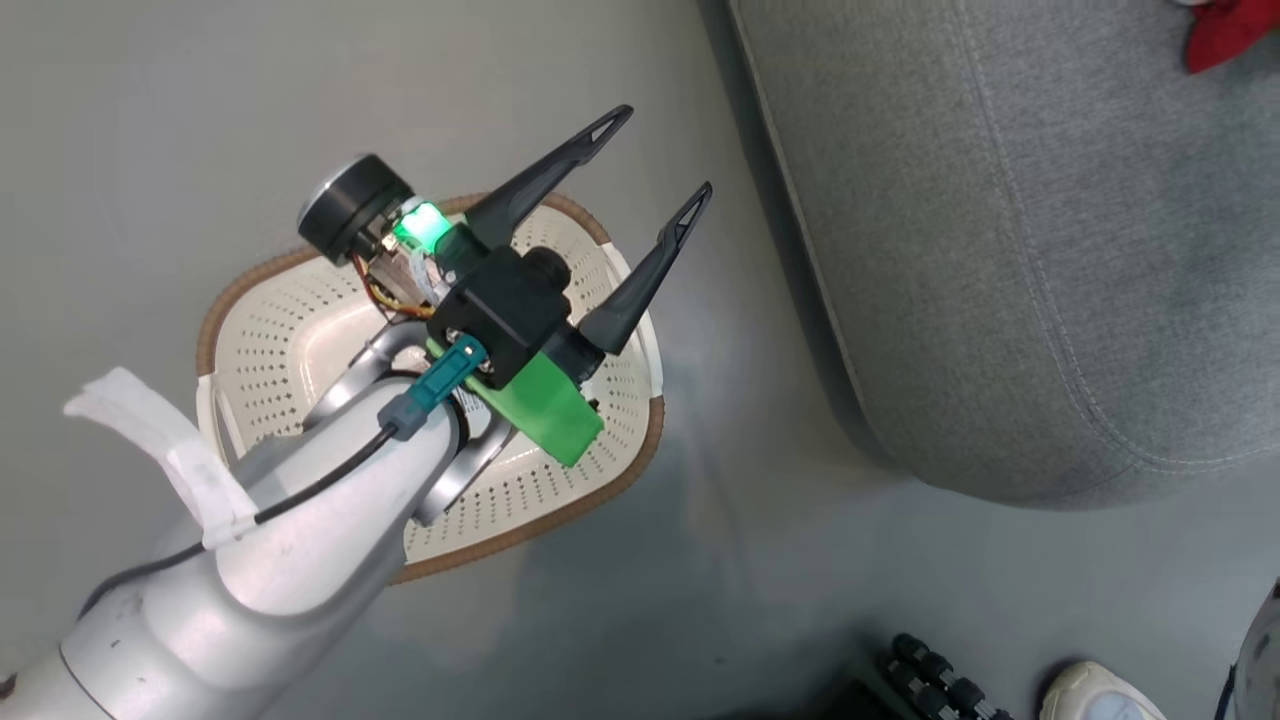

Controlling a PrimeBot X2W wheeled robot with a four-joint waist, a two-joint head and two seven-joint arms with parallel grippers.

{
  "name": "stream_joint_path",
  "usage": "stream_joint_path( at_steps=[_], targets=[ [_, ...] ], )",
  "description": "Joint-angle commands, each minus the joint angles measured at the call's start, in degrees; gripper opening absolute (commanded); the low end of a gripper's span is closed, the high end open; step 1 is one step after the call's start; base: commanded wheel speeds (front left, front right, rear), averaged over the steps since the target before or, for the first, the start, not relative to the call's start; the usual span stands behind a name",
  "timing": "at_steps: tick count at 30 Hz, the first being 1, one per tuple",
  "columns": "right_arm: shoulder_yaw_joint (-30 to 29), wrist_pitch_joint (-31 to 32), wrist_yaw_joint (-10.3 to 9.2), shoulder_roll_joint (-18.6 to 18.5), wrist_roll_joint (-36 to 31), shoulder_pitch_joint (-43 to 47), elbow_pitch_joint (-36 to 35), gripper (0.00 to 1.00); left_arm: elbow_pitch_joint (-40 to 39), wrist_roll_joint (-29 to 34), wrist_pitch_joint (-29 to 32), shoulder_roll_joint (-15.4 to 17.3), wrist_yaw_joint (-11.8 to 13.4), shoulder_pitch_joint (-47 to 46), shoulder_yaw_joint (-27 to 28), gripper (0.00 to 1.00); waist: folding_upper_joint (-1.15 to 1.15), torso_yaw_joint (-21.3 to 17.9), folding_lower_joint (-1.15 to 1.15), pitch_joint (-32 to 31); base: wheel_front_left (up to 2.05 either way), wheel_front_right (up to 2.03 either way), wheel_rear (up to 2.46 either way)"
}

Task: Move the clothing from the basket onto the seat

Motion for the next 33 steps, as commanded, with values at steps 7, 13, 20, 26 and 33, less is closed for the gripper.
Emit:
stream_joint_path(
  at_steps=[7, 13, 20, 26, 33],
  targets=[
    [1.79, -0.1, -0.04, 1.3, 0.72, 10.79, -8.58, 1.0, 1.85, -2.27, -2.41, -0.16, 1.93, 5.24, 0.9, 1.0, 0.0, 0.8, 0.0, -8.15, 0.0, 0.0, 0.0],
    [5.36, -0.1, -0.04, 3.45, 0.69, 19.82, -16.76, 1.0, 2.58, -4.26, -3.72, 0.2, 3.9, 10.05, 2.73, 1.0, 0.0, 2.03, 0.0, -13.34, 0.0, 0.0, 0.0],
    [9.82, -0.09, -0.04, 5.9, 1.38, 26.86, -23.6, 1.0, 2.63, -6.36, -4.45, 0.03, 6.15, 15.71, 6.43, 1.0, 0.0, 4.88, 0.0, -18.0, 0.0, 0.0, 0.0],
    [13.76, -0.09, -0.04, 7.78, 0.68, 30.84, -27.19, 1.0, 1.21, -5.87, -4.46, -0.54, 7.13, 20.11, 11.31, 1.0, 0.0, 7.77, 0.0, -21.18, 0.0, 0.0, 0.0],
    [17.59, -0.09, -0.04, 8.84, -0.1, 33.96, -28.33, 1.0, 0.31, -4.29, -4.43, -1.82, 6.7, 24.84, 17.73, 1.0, 0.0, 11.44, 0.0, -24.96, 0.0, 0.0, 0.0]
  ],
)
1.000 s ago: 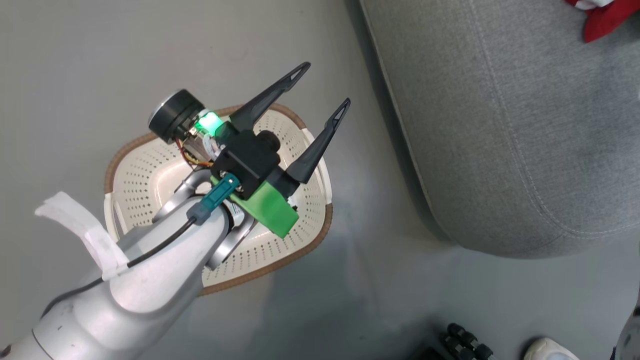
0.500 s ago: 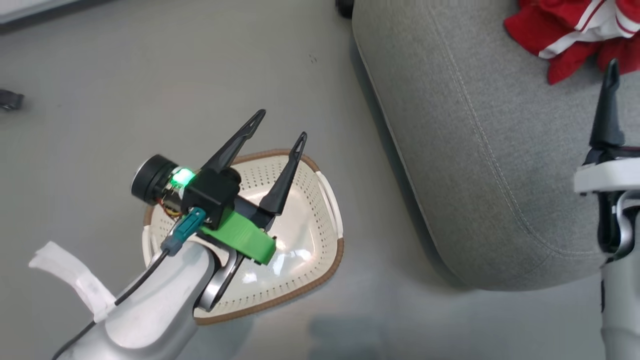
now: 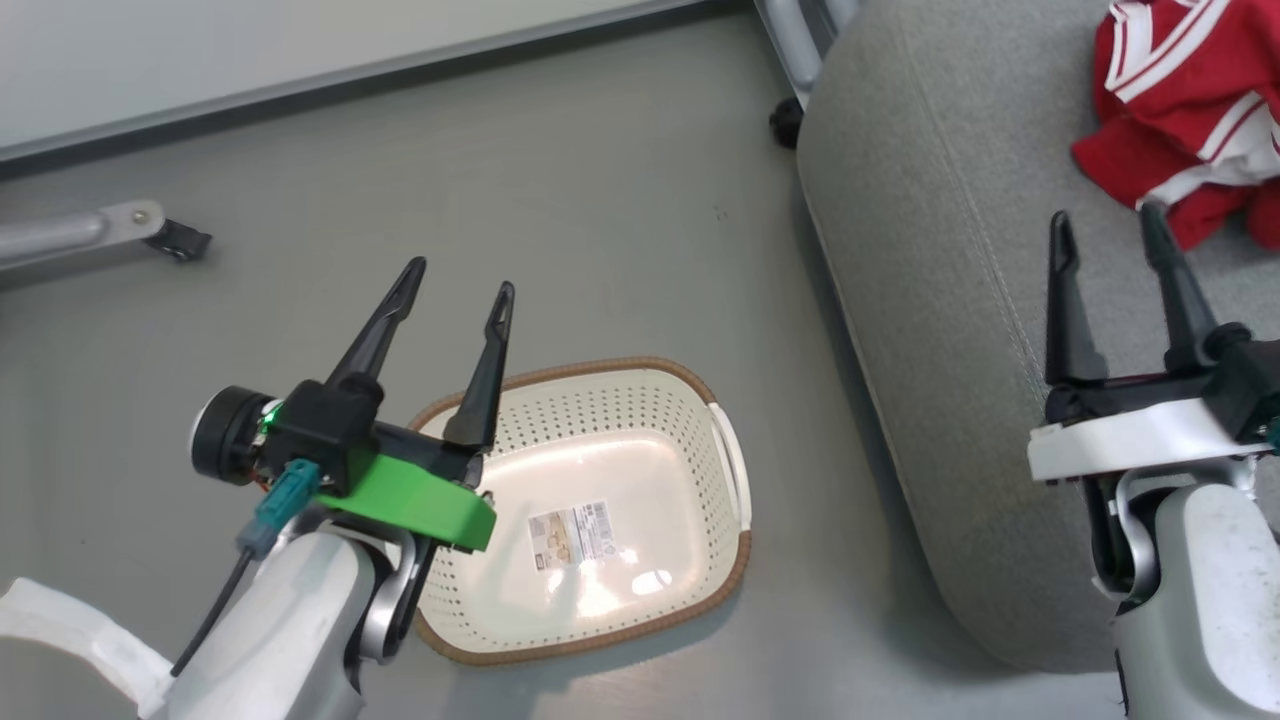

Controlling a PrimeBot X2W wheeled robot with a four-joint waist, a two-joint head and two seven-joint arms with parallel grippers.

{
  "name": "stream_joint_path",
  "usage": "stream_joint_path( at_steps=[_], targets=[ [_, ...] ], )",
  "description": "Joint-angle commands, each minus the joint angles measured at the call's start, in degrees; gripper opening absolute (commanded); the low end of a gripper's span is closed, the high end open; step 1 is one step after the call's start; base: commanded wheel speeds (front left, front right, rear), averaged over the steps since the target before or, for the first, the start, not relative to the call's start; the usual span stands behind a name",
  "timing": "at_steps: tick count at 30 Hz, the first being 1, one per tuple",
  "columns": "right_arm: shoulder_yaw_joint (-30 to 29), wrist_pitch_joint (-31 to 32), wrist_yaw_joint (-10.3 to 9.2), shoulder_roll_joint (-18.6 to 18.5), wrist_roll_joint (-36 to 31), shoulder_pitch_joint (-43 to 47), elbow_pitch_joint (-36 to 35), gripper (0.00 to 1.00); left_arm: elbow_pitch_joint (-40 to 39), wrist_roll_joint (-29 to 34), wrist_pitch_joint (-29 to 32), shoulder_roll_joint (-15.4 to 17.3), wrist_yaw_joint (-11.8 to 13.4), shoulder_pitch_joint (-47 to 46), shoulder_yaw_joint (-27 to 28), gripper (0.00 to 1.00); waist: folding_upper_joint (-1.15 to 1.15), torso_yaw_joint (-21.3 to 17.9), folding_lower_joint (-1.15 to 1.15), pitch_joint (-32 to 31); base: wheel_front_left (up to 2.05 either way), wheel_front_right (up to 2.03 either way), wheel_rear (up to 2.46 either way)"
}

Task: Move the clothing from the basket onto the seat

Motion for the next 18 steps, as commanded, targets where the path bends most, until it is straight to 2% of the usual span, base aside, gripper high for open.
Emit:
stream_joint_path(
  at_steps=[1, 8, 18],
  targets=[
    [0.64, -0.08, -0.04, 0.03, -0.54, 1.3, -0.13, 1.0, -0.22, 0.57, -0.17, -0.31, -0.14, 1.53, 1.3, 1.0, 0.0, 3.15, 0.0, -3.21, 0.0, 0.0, 0.0],
    [3.56, -0.08, -0.04, 0.45, -0.34, 3.67, 0.19, 1.0, -0.96, 2.3, -0.17, -1.52, -0.53, 6.58, 8.09, 1.0, 0.0, 5.33, 0.0, -5.95, 0.0, 0.0, 0.0],
    [5.79, 0.03, -0.04, 0.57, 1.09, 8.77, -1.01, 1.0, -2.39, 5.39, -0.18, -3.57, -1.14, 14.95, 16.32, 1.0, 0.0, 6.28, 0.0, -10.04, 0.0, 0.0, 0.0]
  ],
)
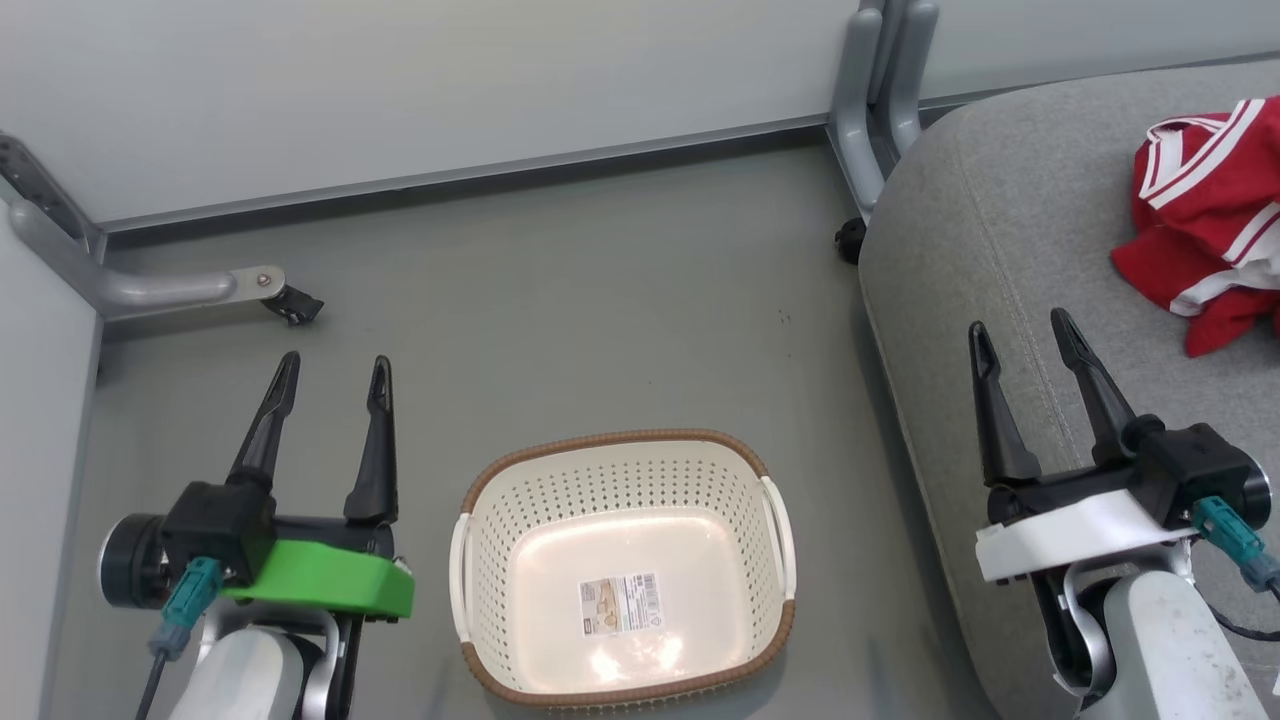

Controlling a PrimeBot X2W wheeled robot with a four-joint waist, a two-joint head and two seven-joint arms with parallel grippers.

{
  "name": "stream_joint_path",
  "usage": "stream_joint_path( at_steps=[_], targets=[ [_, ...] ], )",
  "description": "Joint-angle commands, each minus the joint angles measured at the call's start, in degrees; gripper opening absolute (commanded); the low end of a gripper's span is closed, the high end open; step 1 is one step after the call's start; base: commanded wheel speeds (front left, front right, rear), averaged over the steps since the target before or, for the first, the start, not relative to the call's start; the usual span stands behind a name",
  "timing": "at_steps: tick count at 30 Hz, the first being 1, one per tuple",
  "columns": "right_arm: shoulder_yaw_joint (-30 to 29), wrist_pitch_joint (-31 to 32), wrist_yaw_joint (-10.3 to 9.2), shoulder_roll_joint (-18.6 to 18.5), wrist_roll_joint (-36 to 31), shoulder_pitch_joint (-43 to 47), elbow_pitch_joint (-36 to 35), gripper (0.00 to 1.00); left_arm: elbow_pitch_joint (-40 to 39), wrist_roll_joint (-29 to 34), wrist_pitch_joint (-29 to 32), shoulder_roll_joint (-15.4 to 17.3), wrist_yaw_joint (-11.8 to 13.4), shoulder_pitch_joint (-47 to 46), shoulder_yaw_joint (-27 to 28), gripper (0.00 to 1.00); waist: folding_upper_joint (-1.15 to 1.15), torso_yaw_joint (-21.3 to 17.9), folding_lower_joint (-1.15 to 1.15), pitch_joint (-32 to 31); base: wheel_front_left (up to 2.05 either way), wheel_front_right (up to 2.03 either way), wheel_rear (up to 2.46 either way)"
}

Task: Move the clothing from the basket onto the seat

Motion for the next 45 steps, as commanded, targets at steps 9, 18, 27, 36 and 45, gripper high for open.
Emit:
stream_joint_path(
  at_steps=[9, 18, 27, 36, 45],
  targets=[
    [-0.87, 1.55, -0.04, -0.15, 0.96, 6.6, -3.42, 1.0, -1.76, 2.85, -0.18, -2.03, -0.86, 6.77, 6.37, 1.0, 0.0, 1.03, 0.0, -3.2, 0.0, 0.0, 0.0],
    [-0.91, 2.81, -0.04, -0.14, 2.28, 10.37, -5.7, 1.0, -3.18, 4.41, -0.18, -4.92, -3.43, 10.38, 9.44, 1.0, 0.0, 1.99, 0.0, -4.84, 0.0, 0.0, 0.0],
    [0.06, 3.36, -0.04, -0.14, 2.99, 11.7, -5.95, 1.0, -1.89, 7.62, -0.18, -6.63, -5.99, 12.14, 10.84, 1.0, 0.0, 2.37, 0.0, -6.36, 0.0, 0.0, 0.0],
    [0.31, 3.58, -0.04, -0.14, 3.34, 12.59, -5.84, 1.0, -0.69, 8.67, -0.18, -7.85, -7.28, 12.57, 11.98, 1.0, 0.0, 2.29, 0.0, -7.09, 0.0, 0.0, 0.0],
    [0.19, 3.33, -0.04, -0.14, 3.64, 12.64, -5.5, 1.0, -0.21, 9.27, -0.18, -8.77, -8.26, 12.24, 13.32, 1.0, 0.0, 2.39, 0.0, -6.96, 0.0, 0.0, 0.0]
  ],
)
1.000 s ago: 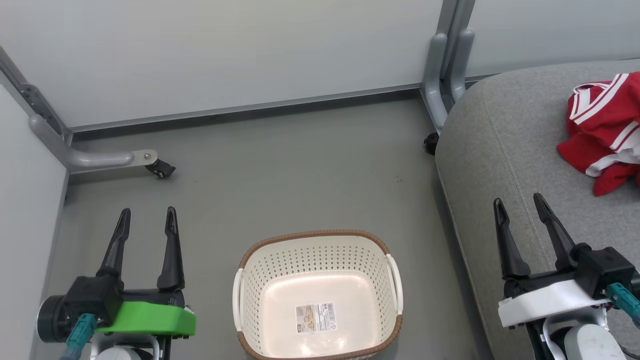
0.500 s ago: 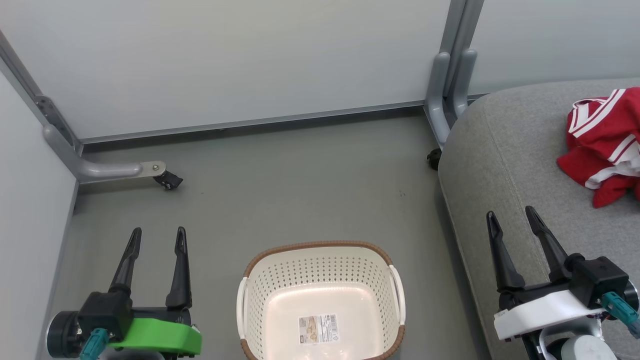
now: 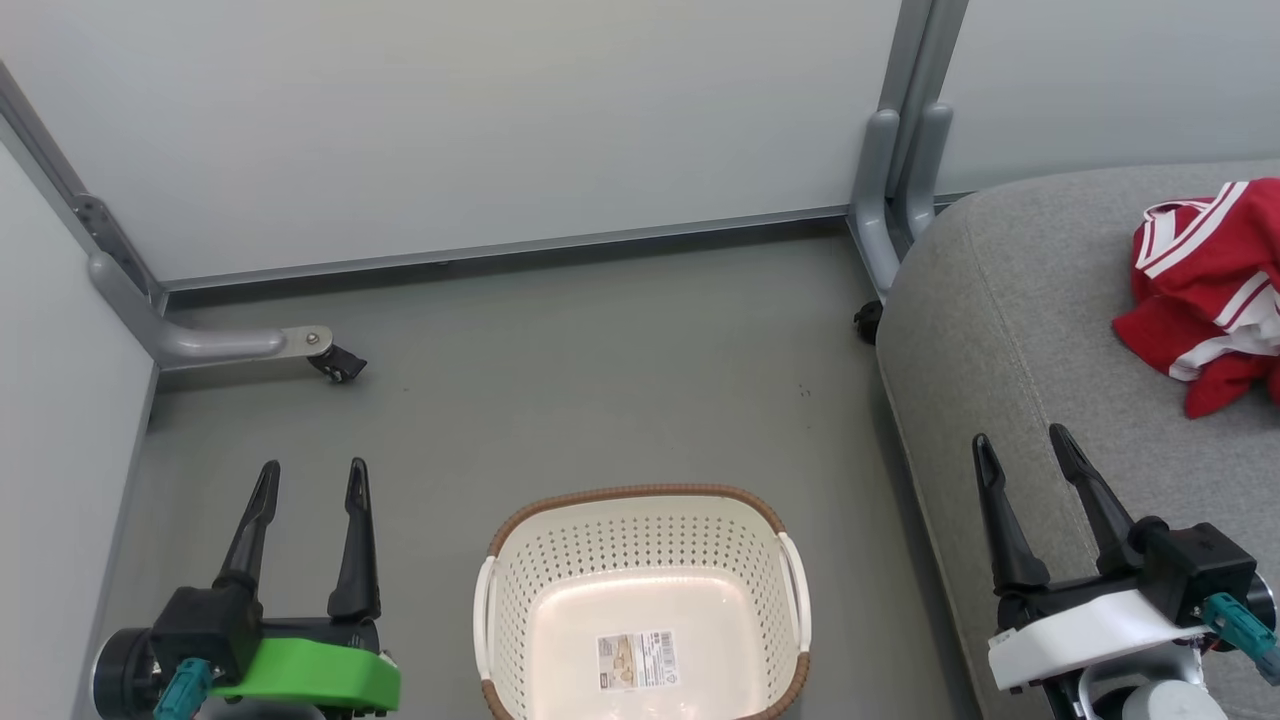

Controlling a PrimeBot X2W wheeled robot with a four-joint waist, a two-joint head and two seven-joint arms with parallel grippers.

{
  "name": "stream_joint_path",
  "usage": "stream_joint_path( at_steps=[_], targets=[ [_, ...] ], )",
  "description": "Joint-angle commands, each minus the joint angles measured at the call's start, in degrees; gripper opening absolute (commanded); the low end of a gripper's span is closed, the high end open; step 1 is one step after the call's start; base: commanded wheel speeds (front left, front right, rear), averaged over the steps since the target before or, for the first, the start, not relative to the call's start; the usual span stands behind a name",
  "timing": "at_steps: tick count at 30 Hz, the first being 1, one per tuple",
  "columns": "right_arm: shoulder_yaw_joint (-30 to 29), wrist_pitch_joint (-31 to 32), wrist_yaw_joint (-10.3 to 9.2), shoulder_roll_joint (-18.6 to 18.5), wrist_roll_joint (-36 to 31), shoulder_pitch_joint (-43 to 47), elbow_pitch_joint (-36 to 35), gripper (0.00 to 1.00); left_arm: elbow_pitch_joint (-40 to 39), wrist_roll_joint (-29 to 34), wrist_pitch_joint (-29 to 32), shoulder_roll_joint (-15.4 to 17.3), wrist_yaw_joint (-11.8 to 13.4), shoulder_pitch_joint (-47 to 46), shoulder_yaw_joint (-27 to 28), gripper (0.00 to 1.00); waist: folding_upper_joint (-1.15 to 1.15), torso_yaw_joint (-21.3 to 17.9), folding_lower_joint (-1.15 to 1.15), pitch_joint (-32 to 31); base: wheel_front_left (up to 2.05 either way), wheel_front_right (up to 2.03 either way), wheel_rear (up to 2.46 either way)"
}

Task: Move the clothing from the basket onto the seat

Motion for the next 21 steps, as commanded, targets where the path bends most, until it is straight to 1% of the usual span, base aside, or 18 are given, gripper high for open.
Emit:
stream_joint_path(
  at_steps=[1, 11, 12, 17, 21],
  targets=[
    [-0.08, -0.18, -0.04, -0.15, 0.3, 0.56, 0.14, 1.0, 0.1, 0.45, -0.18, -0.2, -0.24, 0.5, 0.33, 1.0, 0.0, 0.05, 0.0, 0.07, 0.0, 0.0, 0.0],
    [0.02, -0.28, -0.04, -0.15, 0.36, 0.54, 0.32, 1.0, 1.0, 1.81, -0.18, -0.74, -0.41, 0.58, 1.06, 1.0, 0.0, 0.21, 0.0, -0.02, 0.0, 0.0, 0.0],
    [0.05, -0.01, 0.0, 0.0, 0.1, 0.01, 0.19, 0.0, 0.9, 1.25, 0.0, -0.63, -0.18, 0.0, 0.92, 0.0, 0.0, 0.21, 0.0, -0.01, 0.0, 0.0, 0.0],
    [0.25, 0.04, 0.01, 0.46, 0.41, 0.5, 2.67, 0.0, 3.52, 0.58, 0.45, -1.16, -0.18, 0.23, 0.54, 0.0, 0.0, 0.19, 0.0, -0.01, 0.0, 0.0, 0.0],
    [0.23, 0.7, 0.0, 0.25, 4.78, 0.22, 3.29, 0.0, 4.05, -3.43, 1.61, -1.4, -0.46, -0.22, 1.2, 0.0, 0.0, 0.04, 0.0, 0.0, 0.0, 0.0, 0.0]
  ],
)
